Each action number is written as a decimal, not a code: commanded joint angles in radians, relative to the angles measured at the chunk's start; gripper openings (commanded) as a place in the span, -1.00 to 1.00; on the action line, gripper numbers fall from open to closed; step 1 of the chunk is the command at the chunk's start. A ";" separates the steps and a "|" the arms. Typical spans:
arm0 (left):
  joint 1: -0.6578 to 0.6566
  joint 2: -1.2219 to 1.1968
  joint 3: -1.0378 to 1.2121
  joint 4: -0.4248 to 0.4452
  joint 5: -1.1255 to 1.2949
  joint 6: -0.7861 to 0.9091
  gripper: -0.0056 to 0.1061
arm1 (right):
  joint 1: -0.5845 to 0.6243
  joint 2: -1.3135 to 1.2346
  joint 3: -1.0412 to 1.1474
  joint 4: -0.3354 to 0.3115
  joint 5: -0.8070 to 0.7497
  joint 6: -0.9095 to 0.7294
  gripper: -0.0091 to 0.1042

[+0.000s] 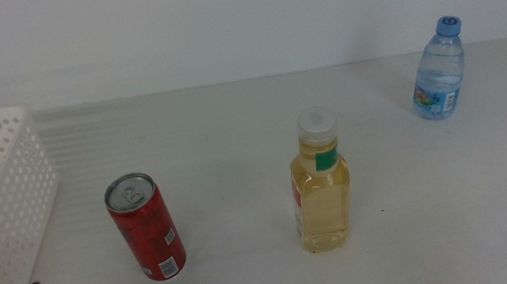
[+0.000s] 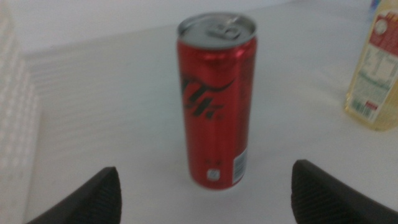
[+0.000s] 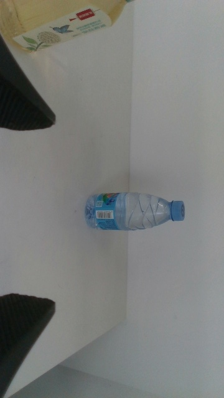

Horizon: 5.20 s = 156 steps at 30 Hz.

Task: Use arms to grab the bottles and put them into the dustbin to the left of the table.

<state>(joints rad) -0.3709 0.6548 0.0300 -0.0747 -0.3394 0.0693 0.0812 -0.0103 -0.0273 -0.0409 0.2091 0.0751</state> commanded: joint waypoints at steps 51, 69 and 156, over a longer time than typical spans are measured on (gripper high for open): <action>-0.067 0.677 -0.003 0.025 -0.876 -0.116 0.72 | -0.006 -0.027 -0.024 -0.010 -0.080 -0.010 0.46; -0.067 0.924 -0.100 0.024 -0.976 -0.168 0.72 | -0.006 -0.027 -0.024 -0.010 -0.080 -0.010 0.46; 0.117 0.537 -0.622 0.280 0.049 -0.257 -0.99 | -0.006 -0.027 -0.024 -0.010 -0.080 -0.010 0.46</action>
<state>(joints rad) -0.2546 1.2333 -0.5325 0.2344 -0.2370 -0.1708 0.0812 -0.0103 -0.0273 -0.0409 0.2091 0.0751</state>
